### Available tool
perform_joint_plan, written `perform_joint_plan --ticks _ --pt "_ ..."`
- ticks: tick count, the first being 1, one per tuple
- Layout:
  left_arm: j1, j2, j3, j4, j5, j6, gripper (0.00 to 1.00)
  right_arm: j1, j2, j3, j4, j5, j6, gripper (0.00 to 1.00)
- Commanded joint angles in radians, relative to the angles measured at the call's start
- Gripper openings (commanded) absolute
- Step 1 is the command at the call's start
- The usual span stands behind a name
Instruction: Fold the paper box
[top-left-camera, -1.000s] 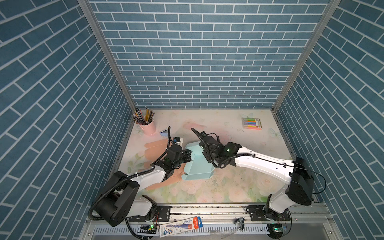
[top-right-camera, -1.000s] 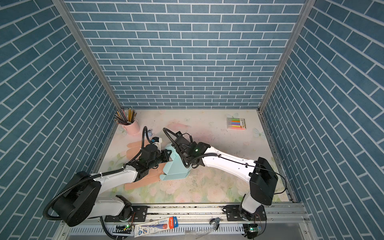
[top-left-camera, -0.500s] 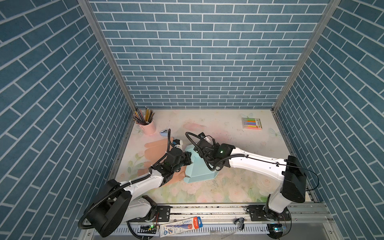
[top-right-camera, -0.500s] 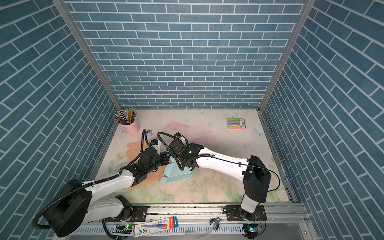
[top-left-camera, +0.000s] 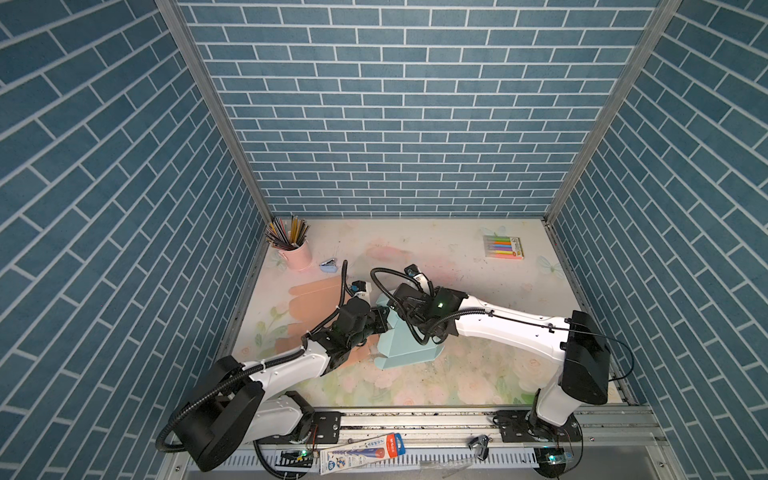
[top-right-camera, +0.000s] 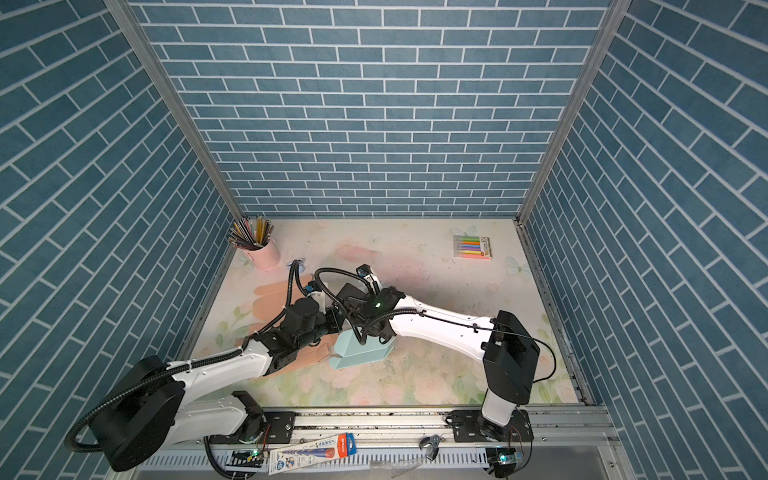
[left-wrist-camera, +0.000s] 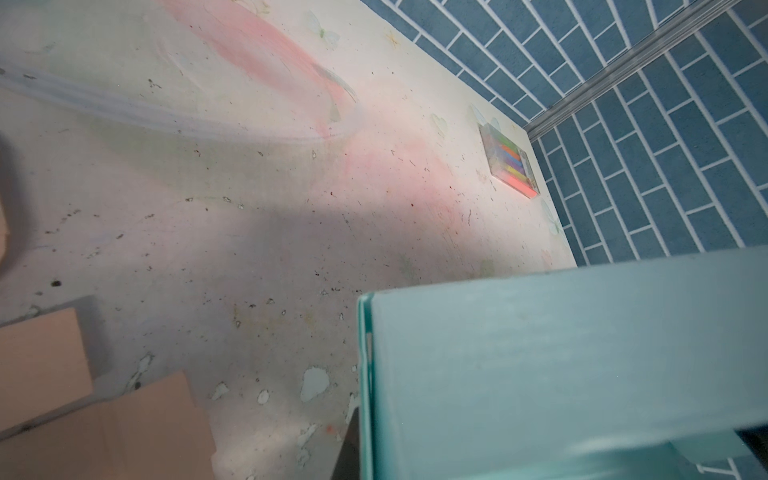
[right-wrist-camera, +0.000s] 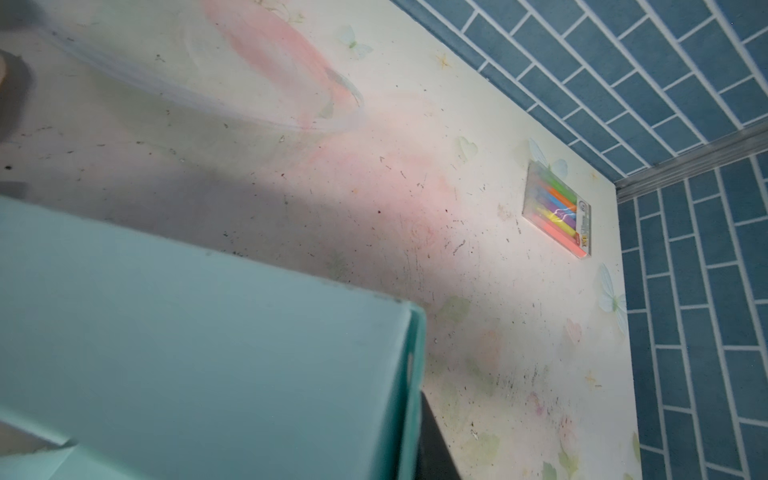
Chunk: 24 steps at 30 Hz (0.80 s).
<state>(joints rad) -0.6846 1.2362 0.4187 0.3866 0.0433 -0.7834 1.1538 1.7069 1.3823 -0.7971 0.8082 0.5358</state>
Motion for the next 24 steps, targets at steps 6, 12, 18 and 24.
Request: perform_joint_plan --ticks 6,12,18,24 --pt "-0.024 0.017 0.012 0.11 -0.017 -0.037 0.0 0.009 0.034 0.025 -0.09 0.078 0.1 0.11" --pt "-0.029 0.028 -0.006 0.143 -0.034 -0.059 0.0 0.018 0.009 0.02 -0.046 0.06 0.097 0.13" --pt "-0.029 0.029 -0.006 0.146 -0.052 -0.062 0.0 0.047 0.0 0.029 -0.002 0.04 0.083 0.21" --pt "-0.029 0.045 0.001 0.125 -0.109 -0.062 0.0 0.064 -0.039 -0.002 0.04 0.015 0.077 0.28"
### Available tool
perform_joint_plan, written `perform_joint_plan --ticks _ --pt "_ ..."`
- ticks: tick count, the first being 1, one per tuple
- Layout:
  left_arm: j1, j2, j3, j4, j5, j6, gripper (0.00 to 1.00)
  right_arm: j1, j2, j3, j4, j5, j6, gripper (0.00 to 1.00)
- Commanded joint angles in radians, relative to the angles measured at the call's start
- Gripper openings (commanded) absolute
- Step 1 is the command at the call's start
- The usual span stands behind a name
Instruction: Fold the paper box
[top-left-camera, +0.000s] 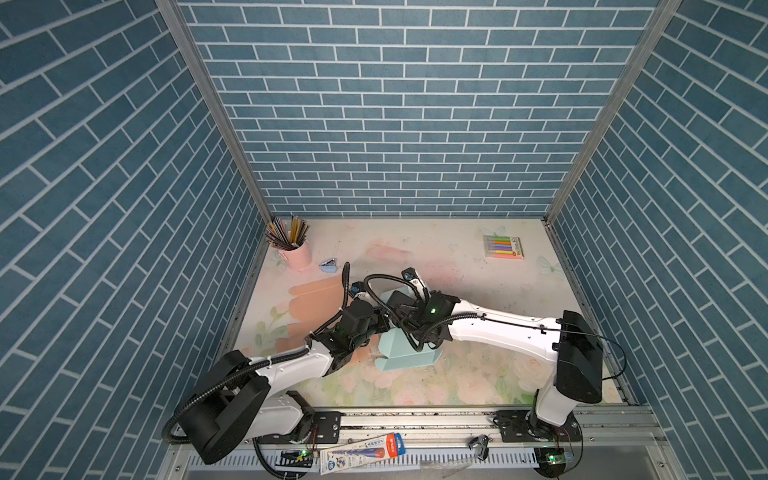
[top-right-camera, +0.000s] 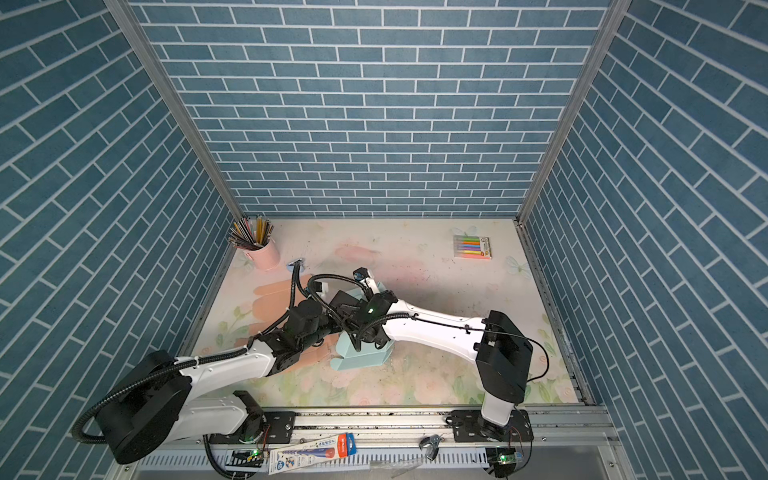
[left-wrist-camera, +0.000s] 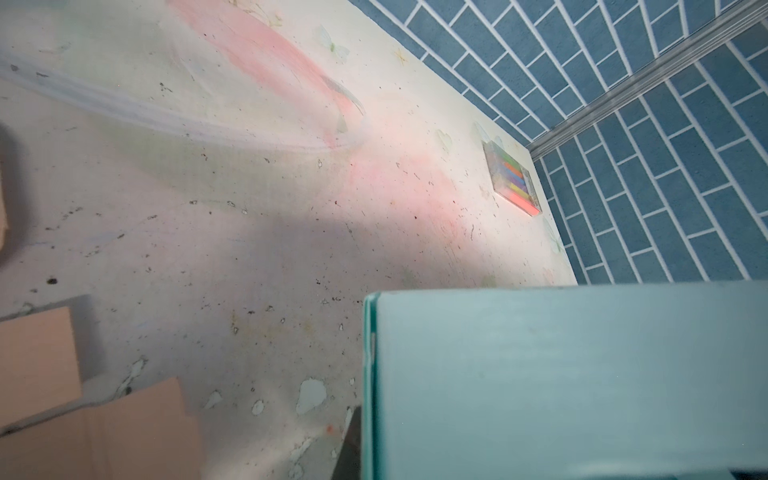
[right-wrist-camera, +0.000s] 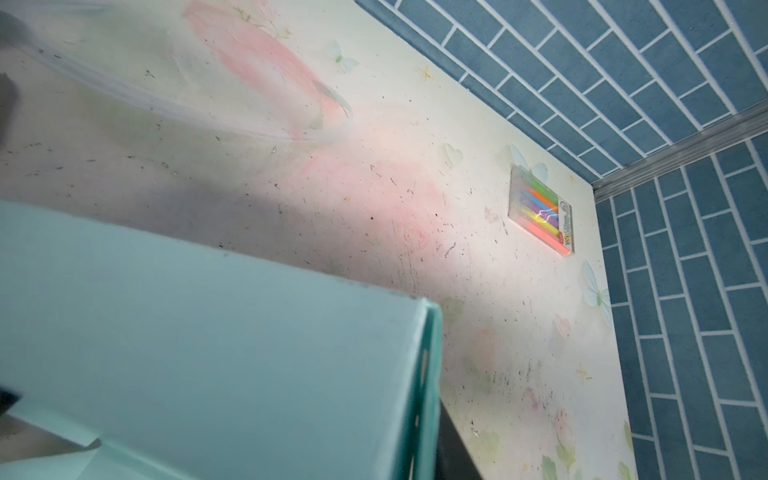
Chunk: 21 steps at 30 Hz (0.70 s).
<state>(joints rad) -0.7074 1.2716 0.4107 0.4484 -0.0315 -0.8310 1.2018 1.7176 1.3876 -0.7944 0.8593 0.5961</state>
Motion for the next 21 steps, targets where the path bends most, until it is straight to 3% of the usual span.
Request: perform_joint_plan --ticks 1,5,12,21 --pt "-0.007 0.011 0.007 0.069 -0.04 -0.014 0.0 0.016 -0.061 -0.017 0.053 -0.047 0.009 0.3" --pt "-0.005 0.008 0.013 0.071 -0.064 -0.008 0.0 0.021 -0.1 -0.053 0.124 -0.081 -0.026 0.35" --pt "-0.005 -0.005 0.026 0.048 -0.075 0.01 0.0 0.012 -0.076 -0.05 0.094 -0.029 -0.03 0.18" --pt "-0.006 0.003 0.036 0.056 -0.068 0.006 0.0 -0.018 -0.028 -0.033 0.066 0.027 -0.032 0.23"
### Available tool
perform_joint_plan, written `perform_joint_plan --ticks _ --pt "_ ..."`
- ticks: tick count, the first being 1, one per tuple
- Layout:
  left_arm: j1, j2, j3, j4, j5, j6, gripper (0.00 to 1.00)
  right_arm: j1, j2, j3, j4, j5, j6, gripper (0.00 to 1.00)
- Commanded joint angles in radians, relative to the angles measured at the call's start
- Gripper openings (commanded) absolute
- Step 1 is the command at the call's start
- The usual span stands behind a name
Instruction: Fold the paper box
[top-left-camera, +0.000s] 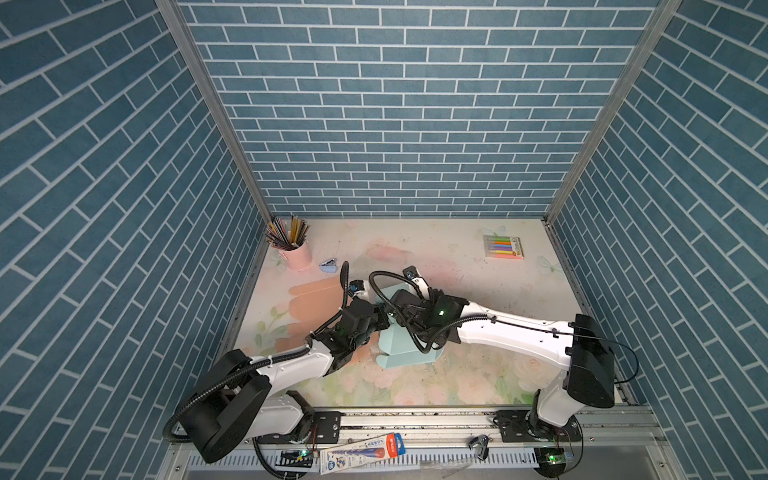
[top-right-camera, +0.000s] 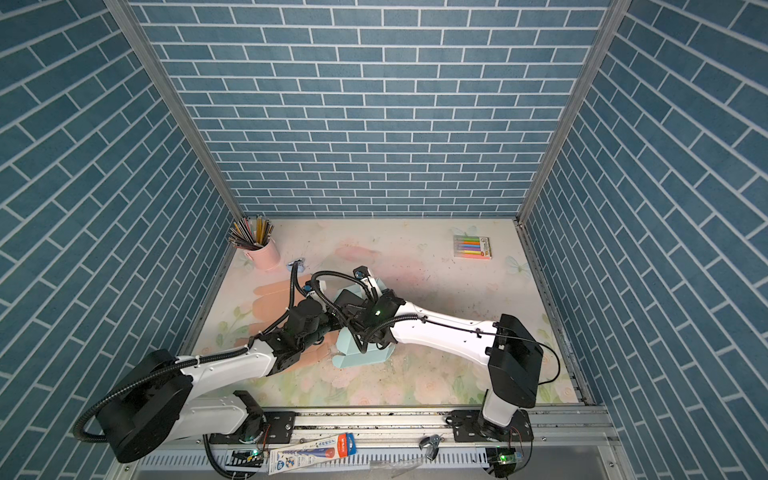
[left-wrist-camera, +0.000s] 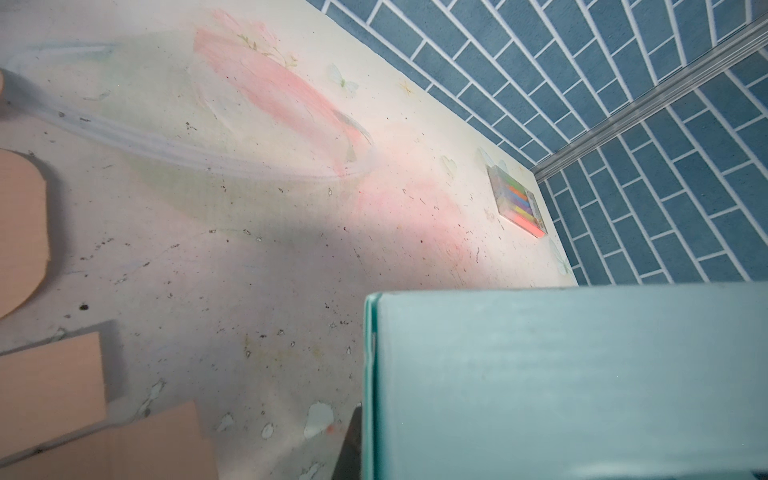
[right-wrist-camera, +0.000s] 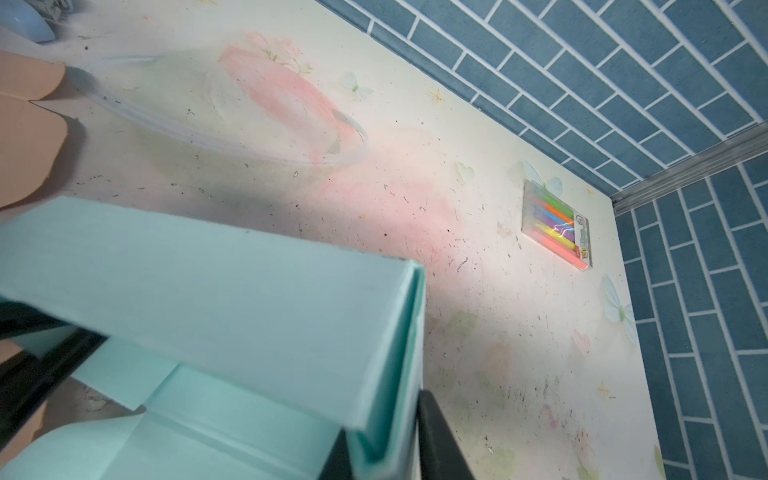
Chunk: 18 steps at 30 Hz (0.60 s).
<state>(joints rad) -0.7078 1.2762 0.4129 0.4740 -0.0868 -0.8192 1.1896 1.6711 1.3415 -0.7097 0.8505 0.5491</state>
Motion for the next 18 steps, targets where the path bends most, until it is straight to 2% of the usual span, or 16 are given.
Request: perform_joint_plan --ticks 1,4,11,18 --pt "-0.006 -0.001 0.034 0.031 -0.014 -0.005 0.0 -0.008 0.022 0.014 -0.021 0.049 0.015 0.23" --pt "-0.009 0.004 0.044 0.031 -0.013 -0.006 0.0 -0.017 0.026 0.018 -0.034 0.074 0.018 0.22" --pt "-0.02 0.036 0.068 0.04 -0.01 -0.008 0.0 -0.045 0.038 0.014 -0.033 0.104 0.009 0.11" --pt "-0.033 0.066 0.09 0.061 -0.002 -0.024 0.0 -0.058 0.067 0.03 -0.057 0.17 0.033 0.09"
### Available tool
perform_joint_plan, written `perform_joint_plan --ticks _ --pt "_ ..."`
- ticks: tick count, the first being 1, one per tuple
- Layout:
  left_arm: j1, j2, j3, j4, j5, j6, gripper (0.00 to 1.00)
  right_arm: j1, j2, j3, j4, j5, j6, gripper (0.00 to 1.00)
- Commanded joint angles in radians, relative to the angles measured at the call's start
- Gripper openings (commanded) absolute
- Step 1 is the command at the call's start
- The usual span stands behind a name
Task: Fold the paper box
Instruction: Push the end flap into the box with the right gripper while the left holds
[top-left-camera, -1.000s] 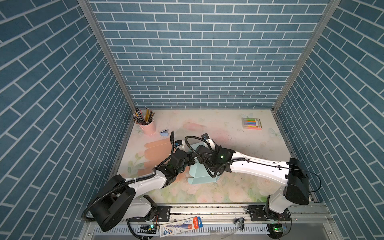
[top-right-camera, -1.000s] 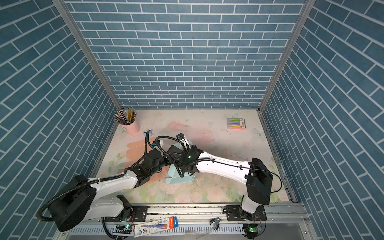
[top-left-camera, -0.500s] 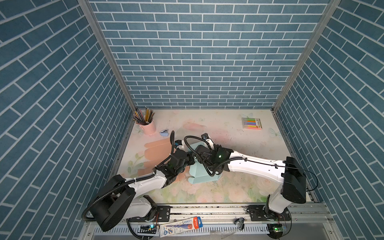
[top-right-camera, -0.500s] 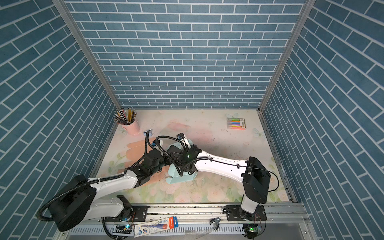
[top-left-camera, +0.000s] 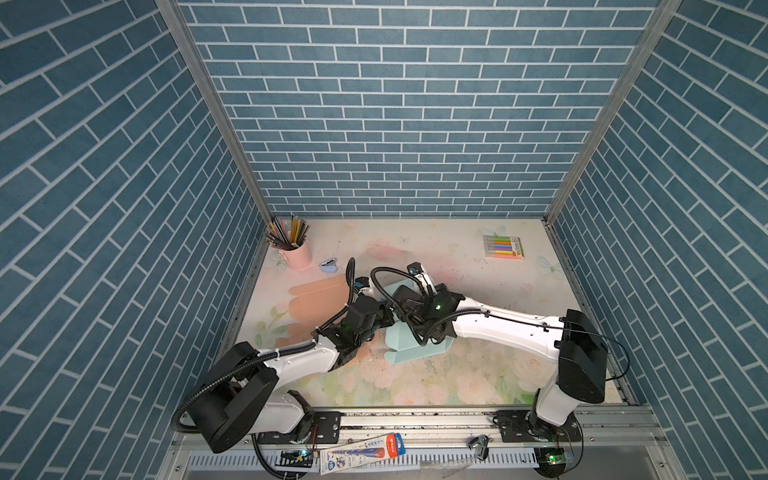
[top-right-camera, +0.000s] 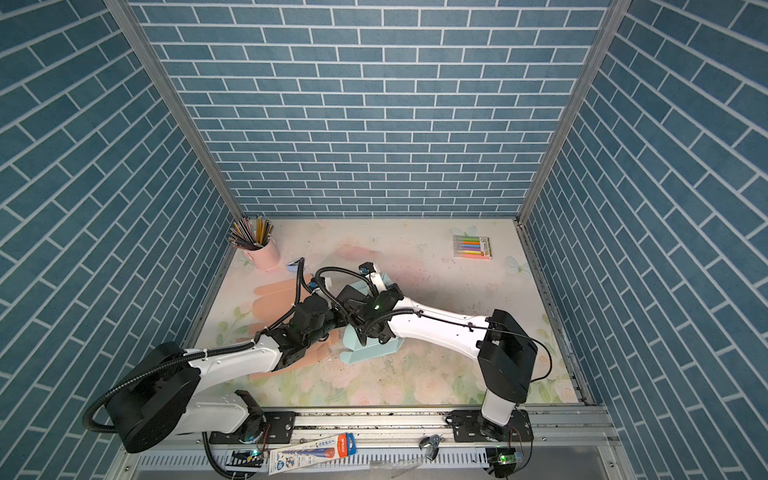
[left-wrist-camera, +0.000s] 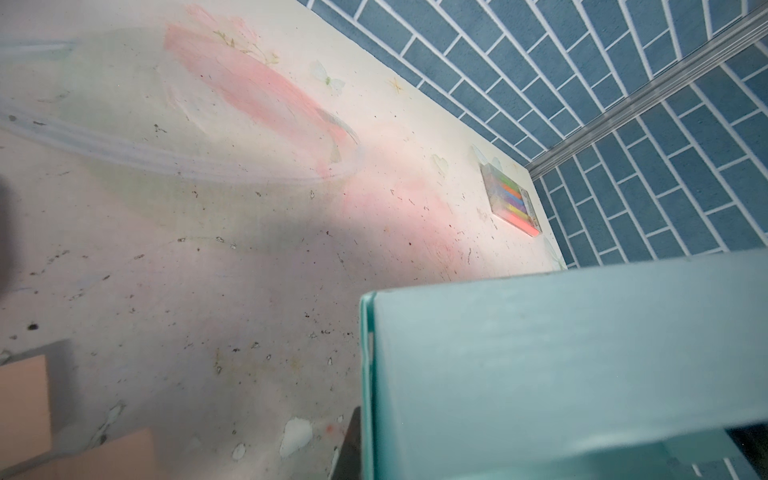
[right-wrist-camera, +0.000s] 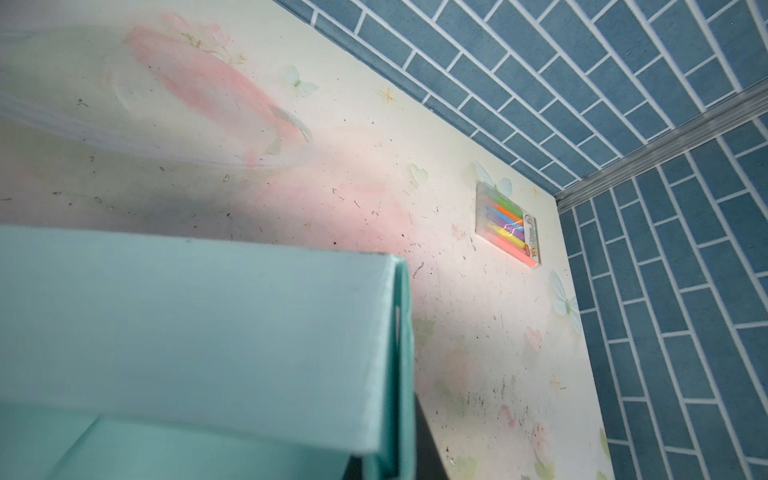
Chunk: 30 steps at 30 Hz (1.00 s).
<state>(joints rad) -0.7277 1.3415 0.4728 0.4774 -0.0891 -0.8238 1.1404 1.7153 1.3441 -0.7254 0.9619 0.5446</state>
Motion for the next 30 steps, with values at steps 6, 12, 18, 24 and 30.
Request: perform_joint_plan --ticks 6,12,18,24,30 --pt "-0.037 0.017 0.041 0.07 -0.027 -0.045 0.0 -0.009 0.065 0.082 -0.078 0.136 0.046 0.02" --pt "-0.05 0.034 0.039 0.098 -0.052 -0.079 0.0 0.042 0.161 0.206 -0.28 0.221 0.209 0.01" --pt "-0.051 0.039 0.038 0.108 -0.061 -0.086 0.0 0.054 0.096 0.125 -0.174 0.19 0.172 0.02" --pt "-0.051 0.028 0.035 0.099 -0.067 -0.084 0.0 0.056 0.03 0.059 -0.074 0.152 0.12 0.09" --pt "-0.048 0.011 0.039 0.081 -0.077 -0.075 0.0 0.064 -0.033 -0.023 0.042 0.105 0.065 0.16"
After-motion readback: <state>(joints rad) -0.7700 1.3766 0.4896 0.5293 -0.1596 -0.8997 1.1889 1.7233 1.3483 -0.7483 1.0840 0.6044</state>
